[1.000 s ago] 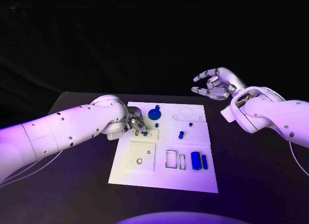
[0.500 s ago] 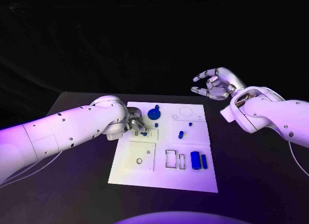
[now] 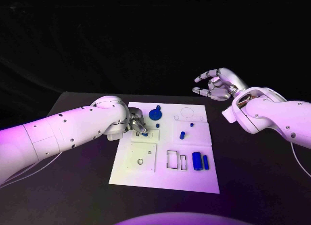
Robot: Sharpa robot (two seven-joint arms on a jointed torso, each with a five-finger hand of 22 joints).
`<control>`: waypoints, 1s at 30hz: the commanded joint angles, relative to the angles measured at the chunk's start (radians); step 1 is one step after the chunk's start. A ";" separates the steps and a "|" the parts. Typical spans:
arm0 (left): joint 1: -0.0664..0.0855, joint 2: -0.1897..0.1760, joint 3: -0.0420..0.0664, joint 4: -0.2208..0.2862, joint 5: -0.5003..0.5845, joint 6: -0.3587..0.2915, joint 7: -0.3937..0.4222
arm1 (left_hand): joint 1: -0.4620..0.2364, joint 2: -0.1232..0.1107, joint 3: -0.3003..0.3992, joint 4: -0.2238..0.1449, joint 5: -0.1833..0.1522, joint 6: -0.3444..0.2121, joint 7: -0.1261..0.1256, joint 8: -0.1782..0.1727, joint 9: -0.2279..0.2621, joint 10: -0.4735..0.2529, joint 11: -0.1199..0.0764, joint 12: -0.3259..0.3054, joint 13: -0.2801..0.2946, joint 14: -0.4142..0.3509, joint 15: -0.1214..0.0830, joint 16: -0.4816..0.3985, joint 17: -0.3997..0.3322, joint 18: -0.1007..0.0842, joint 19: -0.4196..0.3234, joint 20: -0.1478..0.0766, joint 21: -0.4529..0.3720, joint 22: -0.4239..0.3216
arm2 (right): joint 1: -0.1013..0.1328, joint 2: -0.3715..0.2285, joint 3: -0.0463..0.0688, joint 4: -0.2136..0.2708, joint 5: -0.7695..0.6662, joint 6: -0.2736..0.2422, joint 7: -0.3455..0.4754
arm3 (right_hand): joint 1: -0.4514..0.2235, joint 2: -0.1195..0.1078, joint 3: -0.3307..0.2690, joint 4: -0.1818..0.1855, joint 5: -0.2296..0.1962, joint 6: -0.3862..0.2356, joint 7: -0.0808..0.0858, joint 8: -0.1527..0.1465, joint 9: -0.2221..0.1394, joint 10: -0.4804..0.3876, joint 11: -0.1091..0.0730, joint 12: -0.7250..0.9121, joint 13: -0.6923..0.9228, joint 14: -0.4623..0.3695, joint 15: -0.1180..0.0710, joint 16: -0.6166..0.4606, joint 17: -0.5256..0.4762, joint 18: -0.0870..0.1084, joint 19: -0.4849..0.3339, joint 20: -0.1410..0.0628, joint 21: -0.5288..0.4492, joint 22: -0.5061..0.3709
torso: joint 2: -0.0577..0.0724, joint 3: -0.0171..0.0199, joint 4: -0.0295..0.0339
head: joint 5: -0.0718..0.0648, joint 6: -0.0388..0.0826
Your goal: Assemble the parts on the task board
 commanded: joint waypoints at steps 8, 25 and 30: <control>-0.001 0.004 0.000 0.001 -0.025 0.029 -0.005 | -0.020 0.003 0.167 -0.176 0.020 0.032 -0.025 0.015 0.033 0.008 -0.005 -0.009 -0.011 0.092 -0.008 0.007 0.217 -0.017 -0.001 -0.009 0.007 0.005 | -0.001 -0.001 0.000 0.000 -0.001 0.012 0.007 | -0.014 0.002 0.006 0.002 0.007 0.007 -0.003 0.004 -0.001 -0.005 -0.001 -0.005 0.007 0.064 -0.007 -0.006 0.093 0.019 0.007 -0.005 -0.008 0.161 | 0.001 0.0000 -0.0003 | 0.001 -0.001; -0.001 0.027 0.000 -0.017 -0.019 0.038 -0.006 | -0.067 0.010 0.109 -0.137 0.010 0.052 -0.042 0.030 0.045 0.033 -0.018 0.019 0.028 0.093 -0.019 0.009 0.222 -0.017 0.002 -0.018 0.007 0.008 | -0.001 -0.001 0.000 0.001 -0.001 0.012 0.007 | -0.015 0.002 0.006 0.002 0.007 0.007 -0.003 0.005 -0.002 -0.005 -0.002 -0.005 0.007 0.064 -0.007 -0.007 0.092 0.019 0.007 -0.005 -0.007 0.161 | 0.001 0.0009 -0.0023 | -0.002 -0.002; -0.002 0.029 0.000 -0.022 -0.019 0.049 -0.007 | -0.086 0.007 0.074 -0.116 0.007 0.058 -0.046 0.029 0.046 0.033 -0.021 0.022 0.031 0.094 -0.021 0.010 0.222 -0.017 0.002 -0.020 0.007 0.008 | -0.001 -0.003 0.000 0.002 -0.001 0.011 0.007 | -0.016 0.002 0.006 0.002 0.007 0.007 -0.003 0.005 -0.002 -0.005 -0.002 -0.006 0.007 0.064 -0.007 -0.007 0.093 0.019 0.007 -0.006 -0.008 0.161 | 0.001 0.0012 -0.0004 | -0.005 -0.003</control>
